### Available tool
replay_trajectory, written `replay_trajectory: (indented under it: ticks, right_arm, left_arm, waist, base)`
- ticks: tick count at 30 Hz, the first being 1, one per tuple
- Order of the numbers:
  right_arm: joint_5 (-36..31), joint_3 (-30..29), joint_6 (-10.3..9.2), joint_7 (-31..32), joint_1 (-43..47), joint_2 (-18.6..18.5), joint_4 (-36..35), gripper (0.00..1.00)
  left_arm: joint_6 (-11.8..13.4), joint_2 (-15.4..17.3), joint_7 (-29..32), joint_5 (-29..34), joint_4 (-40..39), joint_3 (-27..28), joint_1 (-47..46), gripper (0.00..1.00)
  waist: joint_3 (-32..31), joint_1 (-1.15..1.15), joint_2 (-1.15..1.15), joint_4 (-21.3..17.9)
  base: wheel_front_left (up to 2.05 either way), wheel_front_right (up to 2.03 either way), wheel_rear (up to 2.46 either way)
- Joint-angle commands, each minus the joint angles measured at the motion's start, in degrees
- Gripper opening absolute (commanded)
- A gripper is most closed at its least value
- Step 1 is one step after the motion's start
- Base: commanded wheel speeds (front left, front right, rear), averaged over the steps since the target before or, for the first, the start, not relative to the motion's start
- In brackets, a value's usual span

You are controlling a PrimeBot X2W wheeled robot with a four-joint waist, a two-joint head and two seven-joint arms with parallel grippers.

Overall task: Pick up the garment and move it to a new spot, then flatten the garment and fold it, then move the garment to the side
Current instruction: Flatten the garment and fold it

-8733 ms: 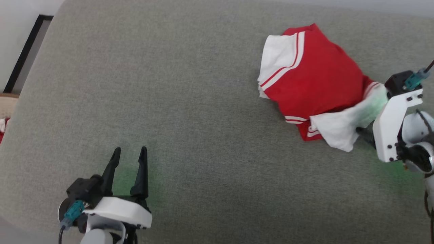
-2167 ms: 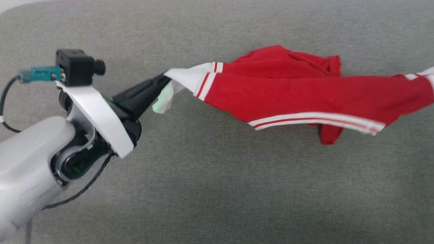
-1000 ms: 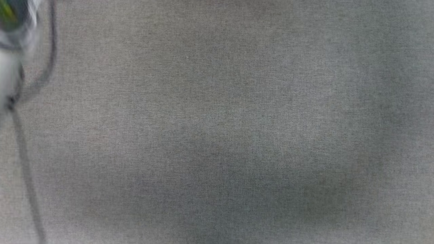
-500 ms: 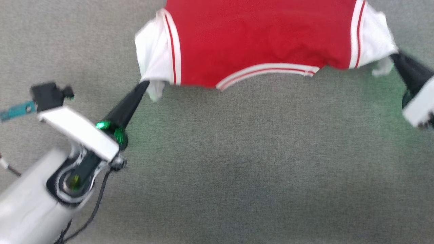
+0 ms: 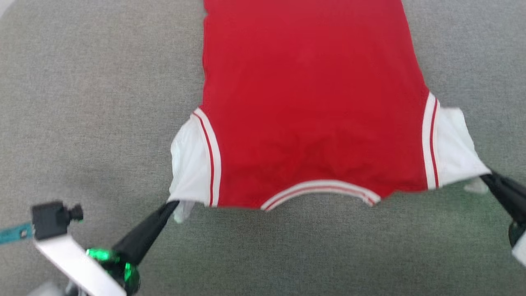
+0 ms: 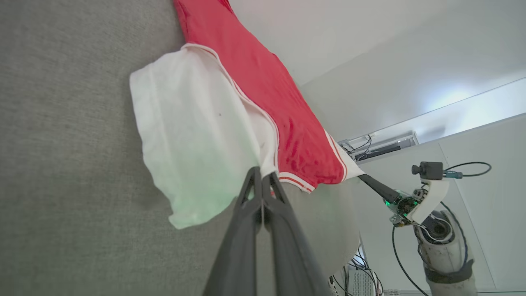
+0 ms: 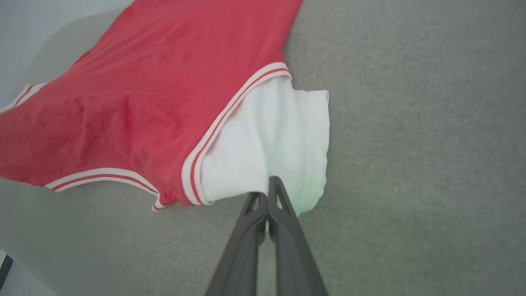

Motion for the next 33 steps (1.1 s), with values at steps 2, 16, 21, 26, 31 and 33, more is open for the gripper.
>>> replay_trajectory:
  ticks: [2,16,21,26,31,33]
  right_arm:
    - [-0.2,-2.6,0.00,2.6,4.2,2.0,-4.6,0.00]
    - [-1.1,-4.5,0.00,10.5,7.4,8.8,-8.4,0.00]
    - [-3.3,-0.7,0.00,9.8,4.0,8.0,-1.0,0.00]
    - [-5.9,3.9,0.00,8.0,2.4,7.0,5.1,0.00]
    - [-7.8,7.5,-0.01,5.4,1.2,6.5,10.0,0.00]
    - [-8.2,8.6,-0.02,4.3,0.4,6.2,10.8,0.00]
  left_arm:
    - [0.1,2.0,-1.1,0.5,-2.7,0.9,3.7,0.00]
    - [0.1,-3.5,-0.9,6.2,3.2,0.8,5.5,0.00]
    - [0.1,-8.3,0.2,7.5,10.7,-1.6,2.2,0.00]
    - [0.1,-11.1,0.3,8.3,16.3,-3.2,0.1,0.00]
    - [0.1,-12.5,-0.1,8.4,19.1,-4.5,-1.0,0.00]
    - [0.1,-12.9,-0.2,8.4,19.6,-5.1,-1.4,0.00]
  waist:
    - [-0.1,0.00,0.00,0.1]
    - [-0.2,0.00,0.00,0.3]
    - [1.0,0.00,0.00,0.6]
    - [1.9,0.00,0.00,1.1]
    - [2.5,0.00,0.00,1.0]
    - [2.6,0.00,0.00,0.8]
  base:
    - [0.00,0.00,0.00]
    - [0.00,0.00,0.00]
    - [0.00,0.00,0.00]
    - [0.00,0.00,0.00]
    - [0.00,0.00,0.00]
    - [0.00,0.00,0.00]
